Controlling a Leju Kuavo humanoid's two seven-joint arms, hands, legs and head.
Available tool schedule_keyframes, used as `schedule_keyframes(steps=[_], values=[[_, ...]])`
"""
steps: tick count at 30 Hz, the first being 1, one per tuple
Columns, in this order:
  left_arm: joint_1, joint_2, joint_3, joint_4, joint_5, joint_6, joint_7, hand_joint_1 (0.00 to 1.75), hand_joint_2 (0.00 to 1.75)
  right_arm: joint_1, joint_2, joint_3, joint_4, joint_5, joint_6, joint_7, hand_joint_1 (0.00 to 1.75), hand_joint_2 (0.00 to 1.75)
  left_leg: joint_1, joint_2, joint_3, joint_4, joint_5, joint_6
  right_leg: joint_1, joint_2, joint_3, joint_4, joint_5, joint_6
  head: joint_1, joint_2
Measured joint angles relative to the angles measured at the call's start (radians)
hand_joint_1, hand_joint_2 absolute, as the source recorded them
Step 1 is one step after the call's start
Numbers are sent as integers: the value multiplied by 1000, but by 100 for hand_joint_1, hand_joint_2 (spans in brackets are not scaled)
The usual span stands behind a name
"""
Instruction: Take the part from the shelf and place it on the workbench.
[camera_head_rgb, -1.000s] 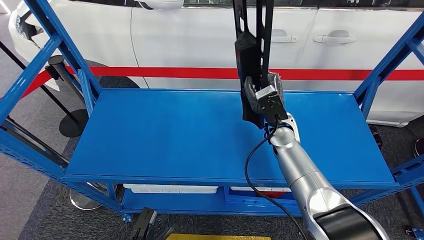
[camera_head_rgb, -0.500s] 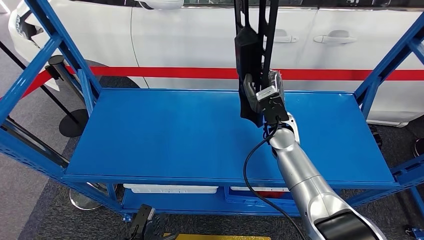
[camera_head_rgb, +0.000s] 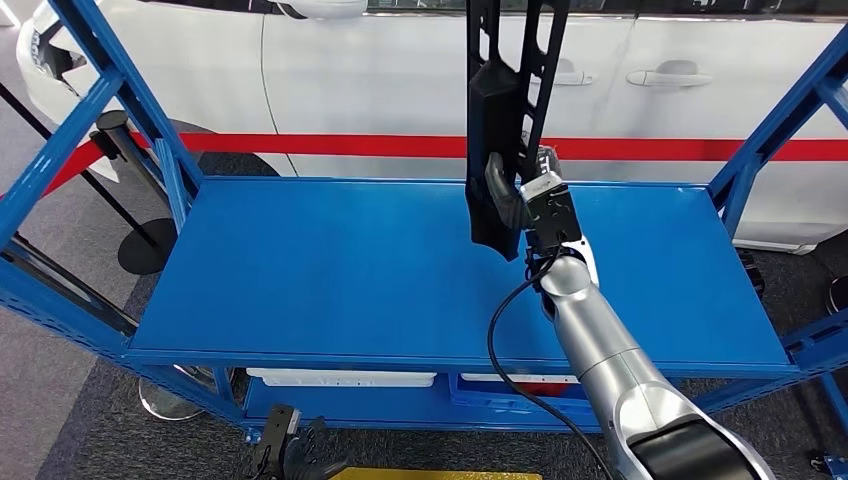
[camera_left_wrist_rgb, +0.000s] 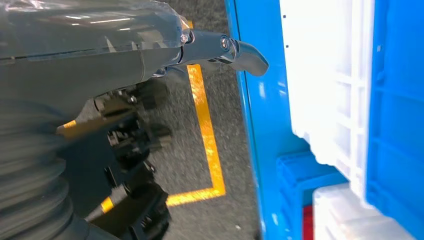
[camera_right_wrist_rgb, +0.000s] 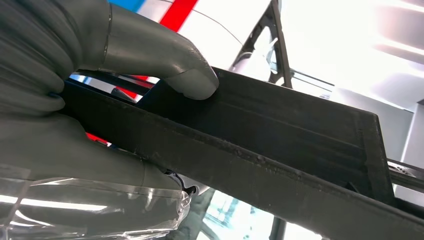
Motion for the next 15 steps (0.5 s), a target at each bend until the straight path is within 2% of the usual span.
schedule_keyframes(steps=[9, 15], values=[[-1, 2, 19, -3, 17, -14, 0, 0, 175, 3, 12, 0, 58, -13, -1, -25, 175, 175, -2, 0, -1, 3, -1, 2, -1, 0, 0, -1, 0, 1, 0, 0], [-4, 4, 19, -3, 9, 42, 33, 0, 175, 43, 17, -7, 13, -39, 35, -16, 175, 175, -8, 0, -3, 7, -5, 10, -5, -1, 1, -1, -1, 8, 0, 0]])
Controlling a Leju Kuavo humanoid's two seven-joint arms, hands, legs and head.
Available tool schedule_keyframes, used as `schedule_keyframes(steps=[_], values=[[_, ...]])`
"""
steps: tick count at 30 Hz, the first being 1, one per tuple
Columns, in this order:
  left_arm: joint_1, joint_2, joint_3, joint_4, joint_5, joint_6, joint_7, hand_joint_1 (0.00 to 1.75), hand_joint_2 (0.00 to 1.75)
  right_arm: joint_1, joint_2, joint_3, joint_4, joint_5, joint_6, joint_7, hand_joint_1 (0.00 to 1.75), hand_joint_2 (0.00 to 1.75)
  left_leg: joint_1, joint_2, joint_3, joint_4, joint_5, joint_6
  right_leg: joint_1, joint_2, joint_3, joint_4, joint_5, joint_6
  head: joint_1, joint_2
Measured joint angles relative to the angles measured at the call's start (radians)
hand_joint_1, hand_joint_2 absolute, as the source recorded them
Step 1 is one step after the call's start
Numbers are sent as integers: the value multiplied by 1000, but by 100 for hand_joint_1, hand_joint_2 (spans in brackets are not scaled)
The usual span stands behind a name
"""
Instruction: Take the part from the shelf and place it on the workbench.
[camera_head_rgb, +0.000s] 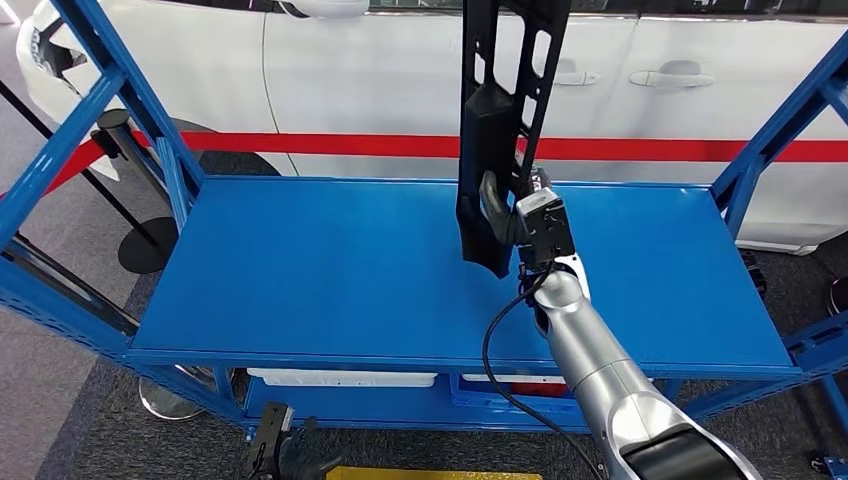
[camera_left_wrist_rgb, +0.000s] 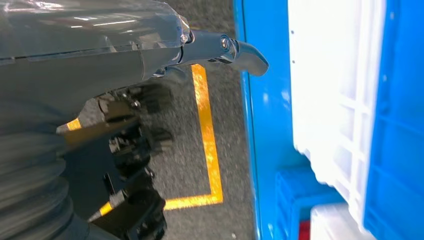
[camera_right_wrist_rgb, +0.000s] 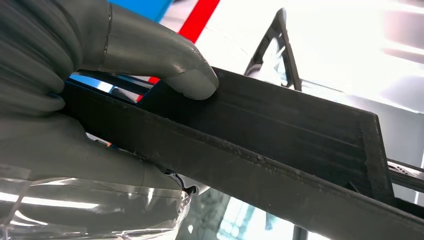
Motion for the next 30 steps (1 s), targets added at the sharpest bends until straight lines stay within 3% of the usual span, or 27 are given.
schedule_keyframes(steps=[2, 4, 6, 7, 8, 9, 10, 12, 14, 17, 19, 22, 23, 24, 25, 26, 28, 30], values=[[0, -2, -1, 0, 0, 14, 4, 0, 175, 10, 1, -7, -22, -20, 25, 5, 175, 175, 4, 1, 4, -8, 6, 6, 0, 1, 0, 2, -3, 6, 0, 0], [0, -6, -4, 0, -1, 22, 7, 0, 175, 13, 1, -15, -41, -43, 47, 8, 175, 175, 10, 4, 9, -22, 16, 13, 1, 1, -16, 46, -41, 13, 0, 0], [2, -8, -10, 0, -3, 29, 10, 0, 175, 13, 1, -25, -58, -75, 74, 14, 175, 175, 12, 6, 9, -25, 19, 16, -4, -1, -64, 163, -113, 21, 0, 0], [3, -9, -12, 0, -3, 32, 11, 0, 175, 14, 1, -31, -65, -92, 89, 18, 175, 175, 12, 7, 7, -24, 20, 16, -8, -1, -89, 225, -139, 24, 0, 0], [5, -9, -14, 0, -4, 34, 12, 0, 175, 14, 0, -37, -76, -112, 106, 25, 175, 175, 12, 7, 5, -22, 20, 15, -12, -1, -102, 262, -146, 29, 0, 0], [6, -9, -16, 0, -4, 35, 12, 0, 175, 13, -1, -43, -89, -130, 122, 33, 175, 175, 14, 7, 1, -19, 21, 14, -17, -1, -99, 263, -135, 33, 0, 0], [7, -8, -16, 0, -4, 35, 13, 0, 175, 11, -2, -49, -105, -145, 135, 42, 175, 175, 16, 7, -3, -14, 21, 11, -22, -2, -79, 228, -109, 37, 0, 0], [6, -8, -17, 0, -2, 36, 13, 0, 175, 2, -5, -60, -145, -162, 151, 57, 175, 175, 19, 6, -15, 0, 21, 1, -27, -4, -12, 106, -56, 43, 0, 0], [7, -8, -17, 0, 0, 37, 13, 0, 175, -11, -10, -65, -186, -166, 156, 64, 175, 175, 19, 4, -24, 9, 24, -13, -24, 1, 21, 35, -36, 34, 0, 0], [9, -6, -17, 0, 2, 41, 14, 0, 175, -26, -17, -71, -233, -171, 161, 76, 175, 175, 21, 2, -31, 9, 32, -36, -20, 5, 11, 28, -26, 8, 0, 0], [11, -5, -17, 0, 5, 47, 14, 0, 175, -35, -19, -73, -256, -174, 163, 84, 175, 175, 24, 4, -47, 47, -12, -47, -22, 2, 0, 24, -11, -12, 0, 0], [12, -4, -17, 0, 7, 55, 14, 0, 175, -45, -21, -74, -272, -180, 164, 91, 175, 175, 27, 5, -96, 232, -145, -54, -17, 0, -25, 23, 12, -28, 0, 0], [12, -4, -17, 0, 7, 57, 14, 0, 175, -46, -22, -74, -273, -182, 164, 93, 175, 175, 26, 5, -104, 284, -167, -55, -14, 0, -35, 24, 20, -29, 0, 0], [13, -3, -17, 0, 7, 59, 14, 0, 175, -47, -23, -74, -273, -183, 164, 95, 175, 175, 26, 5, -96, 304, -169, -54, -11, 0, -46, 25, 27, -29, 0, 0], [13, -3, -17, 0, 7, 61, 14, 0, 175, -47, -24, -74, -274, -184, 164, 96, 175, 175, 26, 5, -69, 283, -152, -51, -9, 0, -55, 25, 35, -28, 0, 0], [12, -3, -17, 0, 8, 63, 14, 0, 175, -47, -25, -74, -275, -187, 164, 97, 175, 175, 24, 5, -25, 227, -128, -44, -7, 0, -64, 26, 42, -27, 0, 0], [11, -2, -17, 0, 9, 65, 14, 0, 175, -48, -27, -74, -279, -195, 164, 96, 175, 175, 18, 4, 75, 83, -107, -30, -3, -1, -75, 27, 55, -21, 0, 0], [11, -1, -17, 0, 14, 66, 11, 0, 175, -47, -28, -74, -282, -208, 160, 92, 175, 175, 10, 3, 118, 9, -108, -21, -4, -2, -79, 23, 69, -9, -1, 0]])
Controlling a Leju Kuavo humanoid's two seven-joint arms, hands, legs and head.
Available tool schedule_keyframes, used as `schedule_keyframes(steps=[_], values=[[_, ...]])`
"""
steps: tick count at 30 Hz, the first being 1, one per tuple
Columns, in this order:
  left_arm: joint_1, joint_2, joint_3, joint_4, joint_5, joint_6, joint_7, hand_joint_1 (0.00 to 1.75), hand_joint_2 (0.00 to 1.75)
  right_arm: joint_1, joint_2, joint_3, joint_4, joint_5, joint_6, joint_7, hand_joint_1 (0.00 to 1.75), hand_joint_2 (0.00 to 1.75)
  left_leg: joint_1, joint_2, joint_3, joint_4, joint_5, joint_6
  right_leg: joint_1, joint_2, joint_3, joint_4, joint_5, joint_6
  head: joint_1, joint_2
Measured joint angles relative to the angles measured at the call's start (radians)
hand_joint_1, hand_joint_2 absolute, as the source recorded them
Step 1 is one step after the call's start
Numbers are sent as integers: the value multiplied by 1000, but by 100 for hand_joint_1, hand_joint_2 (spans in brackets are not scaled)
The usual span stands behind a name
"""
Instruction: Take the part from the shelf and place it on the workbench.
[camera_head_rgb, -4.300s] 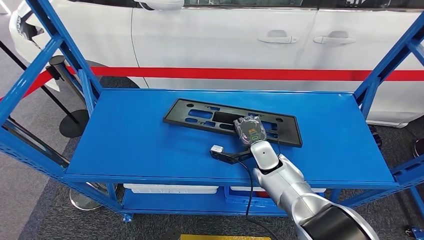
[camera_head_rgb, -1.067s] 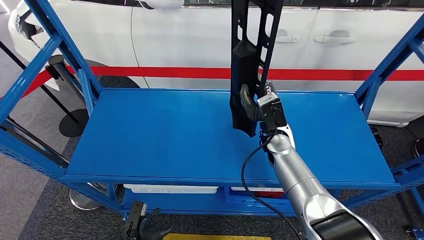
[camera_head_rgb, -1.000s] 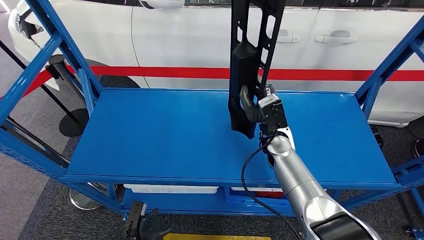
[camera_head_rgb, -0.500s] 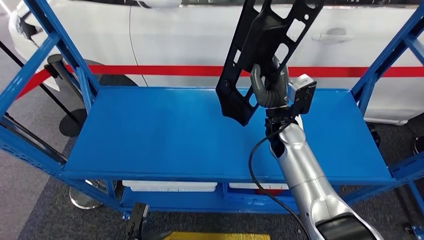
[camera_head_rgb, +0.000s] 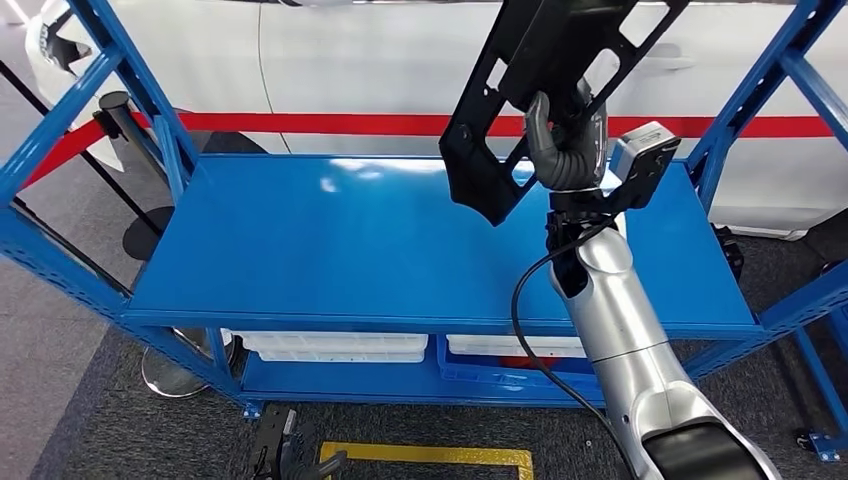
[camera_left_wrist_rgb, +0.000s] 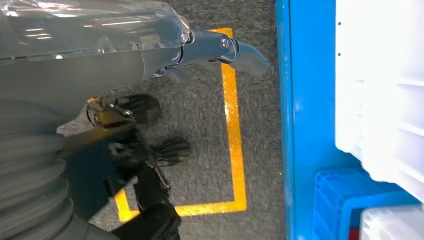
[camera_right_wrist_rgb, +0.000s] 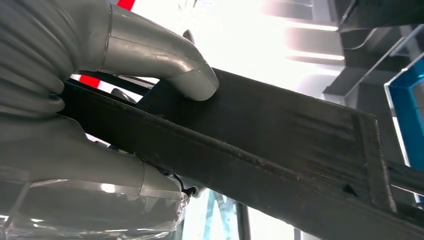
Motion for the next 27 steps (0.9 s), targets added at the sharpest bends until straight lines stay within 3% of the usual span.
schedule_keyframes(steps=[3, 5, 7, 8, 9, 10, 12, 14, 15, 18, 19, 21, 22, 23, 24, 25, 26, 27], values=[[3, 0, 0, 0, 7, 0, -5, 0, 175, 22, -4, -5, -10, -8, -25, -16, 175, 175, 2, 2, -6, -21, 28, 14, -3, -2, -5, -5, 8, 20, 0, 0], [4, 0, 0, 0, 9, 1, -6, 0, 175, 42, -10, -10, -19, -9, -34, -24, 175, 175, 7, 7, -22, -34, 55, 29, -2, -1, -24, 45, -54, 29, 1, 0], [5, 0, 0, 0, 9, 1, -7, 0, 175, 56, -15, -11, -24, -9, -36, -27, 175, 175, 5, 10, -50, -33, 76, 36, -4, -1, -57, 163, -148, 36, 2, 0], [6, 0, 0, 0, 9, 0, -7, 0, 175, 64, -18, -12, -25, -9, -36, -27, 175, 175, 5, 11, -64, -31, 86, 36, -6, -1, -69, 222, -176, 40, 2, 0], [7, 0, 0, 0, 9, 0, -7, 0, 175, 70, -19, -12, -25, -10, -36, -27, 175, 175, 5, 12, -80, -28, 96, 35, -9, -1, -69, 258, -181, 44, 2, 0], [8, 0, 0, 0, 9, 0, -7, 0, 175, 75, -21, -12, -25, -10, -36, -27, 175, 175, 6, 12, -96, -23, 104, 32, -13, -1, -53, 261, -166, 47, 2, 0], [8, 0, 0, 0, 9, 0, -7, 0, 175, 79, -22, -13, -30, -11, -36, -27, 175, 175, 8, 13, -127, -9, 118, 25, -21, -3, 27, 167, -122, 51, 2, 0], [8, 0, 0, 0, 9, 0, -7, 0, 175, 79, -22, -13, -39, -11, -36, -28, 175, 175, 6, 12, -150, 4, 130, 13, -19, -2, 106, 48, -119, 45, 1, 0], [8, 0, 0, 0, 9, 0, -8, 0, 175, 79, -23, -13, -43, -11, -36, -28, 175, 175, 6, 12, -155, 7, 136, 7, -16, -1, 123, 16, -126, 38, 0, 0], [10, 0, 0, 0, 9, 0, -8, 0, 175, 81, -24, -15, -48, -20, -22, -27, 175, 175, 7, 10, -163, 3, 154, -13, -13, -1, 113, 2, -111, 12, -2, 0], [11, 0, 0, 0, 10, 0, -7, 0, 175, 81, -23, -15, -49, -24, -14, -27, 175, 175, 9, 9, -172, 16, 135, -18, -14, -4, 104, 0, -100, 2, -2, 0], [12, 1, 0, 0, 11, 1, -7, 0, 175, 82, -21, -15, -53, -32, -2, -25, 175, 175, 12, 8, -201, 99, 43, -25, -17, -7, 79, -4, -74, -13, -2, 0], [12, 2, 0, 0, 12, 3, -6, 0, 175, 83, -20, -15, -54, -35, 1, -24, 175, 175, 12, 8, -218, 165, -10, -28, -16, -7, 64, -4, -62, -17, -3, 0], [12, 2, 0, 0, 14, 5, -7, 0, 175, 84, -19, -16, -56, -38, 1, -23, 175, 175, 12, 8, -228, 231, -44, -31, -15, -7, 48, -3, -49, -17, -3, 0], [12, 2, 0, 0, 16, 7, -7, 0, 175, 86, -18, -17, -56, -40, -2, -21, 175, 175, 12, 8, -229, 279, -53, -33, -14, -7, 32, -3, -37, -16, -3, 0], [13, 2, 0, 0, 18, 11, -7, 0, 175, 88, -17, -19, -56, -39, -9, -18, 175, 175, 12, 8, -215, 297, -39, -34, -14, -7, 17, -2, -25, -14, -3, 0], [13, 2, 0, 0, 22, 14, -7, 0, 175, 90, -16, -22, -56, -38, -19, -15, 175, 175, 12, 8, -184, 282, -12, -33, -14, -7, 1, -1, -13, -11, -3, 0], [12, 2, 0, 0, 24, 17, -8, 0, 175, 91, -15, -25, -56, -35, -32, -11, 175, 175, 12, 8, -137, 233, 11, -30, -14, -7, -12, -1, -1, -8, -3, 0]])
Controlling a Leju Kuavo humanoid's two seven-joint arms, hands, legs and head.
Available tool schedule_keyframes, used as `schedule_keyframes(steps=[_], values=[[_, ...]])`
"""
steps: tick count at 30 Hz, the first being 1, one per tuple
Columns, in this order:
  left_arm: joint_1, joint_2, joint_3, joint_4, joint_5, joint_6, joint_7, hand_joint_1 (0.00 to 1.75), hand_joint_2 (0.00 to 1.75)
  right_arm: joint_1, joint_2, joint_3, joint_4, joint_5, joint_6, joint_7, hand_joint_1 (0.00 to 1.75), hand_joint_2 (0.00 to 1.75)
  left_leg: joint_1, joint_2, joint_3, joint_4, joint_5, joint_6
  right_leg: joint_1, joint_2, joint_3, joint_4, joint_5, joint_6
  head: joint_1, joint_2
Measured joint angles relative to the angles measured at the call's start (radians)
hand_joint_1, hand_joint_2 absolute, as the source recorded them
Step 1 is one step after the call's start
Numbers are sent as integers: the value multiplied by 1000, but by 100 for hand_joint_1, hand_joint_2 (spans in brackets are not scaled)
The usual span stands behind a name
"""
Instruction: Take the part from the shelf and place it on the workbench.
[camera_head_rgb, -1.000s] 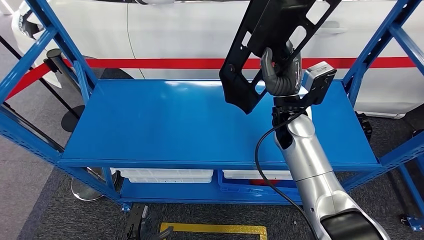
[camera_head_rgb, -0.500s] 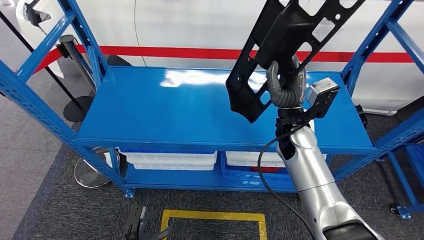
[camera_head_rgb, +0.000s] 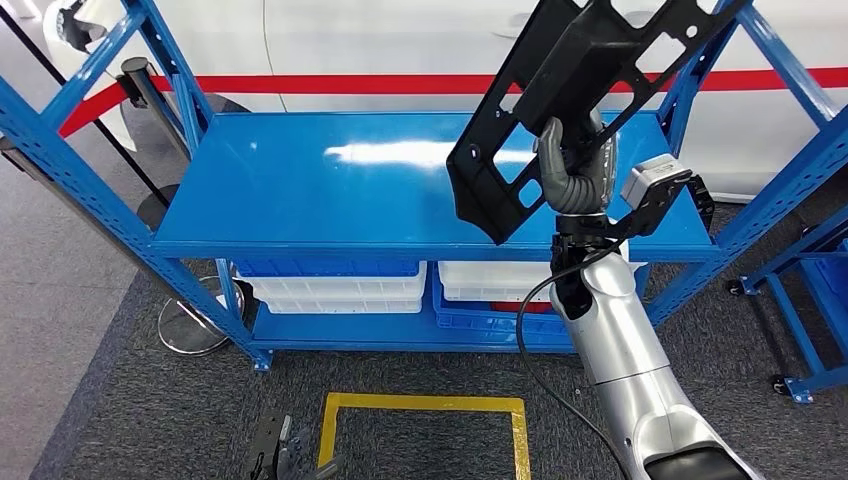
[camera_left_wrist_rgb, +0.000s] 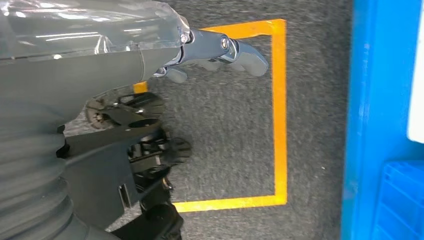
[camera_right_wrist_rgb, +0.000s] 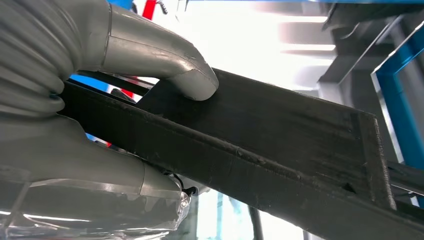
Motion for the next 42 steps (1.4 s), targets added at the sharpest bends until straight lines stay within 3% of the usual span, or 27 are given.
schedule_keyframes(steps=[2, 3, 4, 6, 7, 8, 10, 11, 12, 14, 15, 16, 18, 19, 21, 23, 26, 27, 29, 31, 33, 34, 36, 37, 38, 41, 42], values=[[-2, 0, 0, 0, 4, 5, -2, 0, 175, 2, 1, -6, 1, 8, -28, 1, 175, 175, -4, -1, 113, -150, -10, 10, 2, 0, -19, 1, 21, 10, 0, 0], [-2, 0, 0, 0, 5, 8, -5, 0, 175, 3, 1, -9, 3, 12, -42, -2, 175, 175, -7, -3, 149, -205, -23, 15, 2, -1, -22, -1, 31, 16, 0, 0], [-2, -1, 0, 0, 7, 11, -7, 0, 175, 6, 2, -12, 6, 16, -57, -8, 175, 175, -11, -4, 166, -238, -34, 20, 2, -2, -23, -5, 42, 23, 0, 0], [0, -2, 0, 0, 13, 15, -12, 0, 175, 16, 1, -18, 16, 20, -84, -21, 175, 175, -11, -3, 156, -248, -18, 33, 0, -2, -23, -16, 58, 36, 0, 0], [1, -4, 0, 0, 18, 16, -14, 0, 175, 23, 1, -22, 24, 21, -97, -30, 175, 175, -9, -1, 149, -252, -6, 42, -1, -1, -29, -9, 43, 41, -1, 0], [2, -5, 0, 0, 21, 17, -15, 0, 175, 31, 0, -25, 33, 21, -108, -37, 175, 175, -7, 1, 137, -256, 9, 51, -1, 0, -39, 15, 7, 45, 0, 0], [3, -7, 0, 0, 25, 19, -16, 0, 175, 46, -3, -31, 54, 22, -122, -52, 175, 175, -7, 4, 106, -256, 38, 62, -3, 1, -69, 124, -101, 49, 0, 0], [5, -8, 0, 0, 26, 20, -16, 0, 175, 56, -3, -32, 64, 26, -127, -57, 175, 175, -8, 4, 89, -255, 51, 64, -3, 1, -83, 192, -140, 51, 0, 0], [6, -8, 0, 0, 28, 21, -18, 0, 175, 67, -4, -32, 73, 33, -134, -63, 175, 175, -8, 4, 71, -253, 63, 64, -3, 2, -88, 247, -152, 53, 0, 0], [9, -9, 0, 0, 35, 24, -23, 0, 175, 90, -4, -32, 88, 55, -151, -71, 175, 175, -9, 4, 33, -244, 85, 61, -3, 1, -55, 271, -116, 53, -1, 0], [10, -10, 1, 0, 38, 26, -26, 0, 175, 99, -4, -32, 94, 68, -159, -74, 175, 175, -9, 4, 16, -239, 95, 59, -3, 1, -13, 233, -92, 50, -1, 0], [11, -12, 1, 0, 40, 29, -28, 0, 175, 107, -4, -32, 98, 79, -164, -75, 175, 175, -10, 3, 2, -234, 103, 55, -1, 1, 42, 169, -89, 45, 0, 0], [10, -15, 2, 0, 44, 34, -29, 0, 175, 119, -4, -30, 109, 97, -164, -75, 175, 175, -11, 3, -12, -228, 118, 45, 5, 2, 132, 42, -116, 34, -1, 0], [10, -17, 2, 0, 45, 36, -28, 0, 175, 123, -4, -28, 118, 104, -162, -74, 175, 175, -11, 3, -15, -230, 127, 39, 10, 2, 152, 7, -130, 28, -1, 0], [9, -18, 2, 0, 47, 37, -26, 0, 175, 133, -4, -25, 139, 111, -158, -74, 175, 175, -10, 4, -17, -235, 142, 26, 11, 0, 149, -8, -117, 16, -1, 0], [9, -18, 2, 0, 48, 38, -25, 0, 175, 141, -2, -22, 156, 114, -155, -74, 175, 175, -8, 2, -34, -206, 100, 17, 5, -4, 130, -16, -92, 0, -1, 0], [10, -18, 3, 0, 51, 39, -24, 0, 175, 147, 1, -18, 175, 121, -154, -73, 175, 175, -5, 1, -74, -37, -49, 5, 3, -6, 82, -18, -52, -10, -2, 0], [10, -18, 3, 0, 52, 40, -23, 0, 175, 151, 1, -17, 181, 123, -154, -74, 175, 175, -4, 1, -78, 19, -66, 3, 3, -6, 65, -17, -39, -9, -2, 0], [10, -18, 3, 0, 53, 40, -23, 0, 175, 157, 1, -16, 192, 125, -155, -74, 175, 175, -4, 1, -51, 57, -30, 2, 3, -7, 31, -13, -14, -5, -2, 0], [9, -18, 3, 0, 53, 40, -23, 0, 175, 160, 1, -16, 199, 125, -157, -74, 175, 175, -4, 1, 40, -36, 10, 6, 3, -7, 1, -9, 9, 2, -2, 0], [5, -18, 3, -1, 54, 41, -23, 0, 175, 161, 1, -16, 202, 125, -158, -76, 175, 175, -8, -2, 145, -185, -17, 15, 5, -7, -14, -8, 31, 12, -2, 0], [4, -19, 3, -1, 54, 41, -23, 0, 175, 162, 0, -16, 203, 125, -157, -78, 175, 175, -11, -4, 173, -232, -35, 20, 6, -8, -16, -11, 42, 18, -2, 0], [6, -20, 3, -1, 55, 41, -25, 0, 175, 176, 0, -16, 207, 128, -159, -86, 175, 175, -13, -4, 176, -259, -30, 32, 6, -8, -17, -22, 63, 31, -2, 0], [8, -20, 3, -1, 55, 40, -26, 0, 175, 191, -2, -16, 208, 133, -164, -92, 175, 175, -12, -2, 171, -262, -19, 40, 4, -7, -19, -20, 55, 37, -2, 0], [12, -21, 3, -1, 56, 39, -28, 0, 175, 212, -4, -16, 207, 141, -172, -98, 175, 175, -10, -1, 162, -264, -6, 49, 3, -5, -26, -2, 25, 42, -2, 0], [24, -23, 3, -1, 56, 36, -36, 0, 175, 288, -7, -16, 192, 175, -199, -108, 175, 175, -11, 1, 120, -264, 33, 65, 0, -1, -68, 166, -134, 51, -2, 0], [30, -23, 3, -1, 56, 34, -40, 0, 175, 311, -6, -16, 181, 186, -208, -108, 175, 175, -13, 1, 103, -263, 45, 65, 0, 0, -76, 229, -159, 53, -1, 0]])
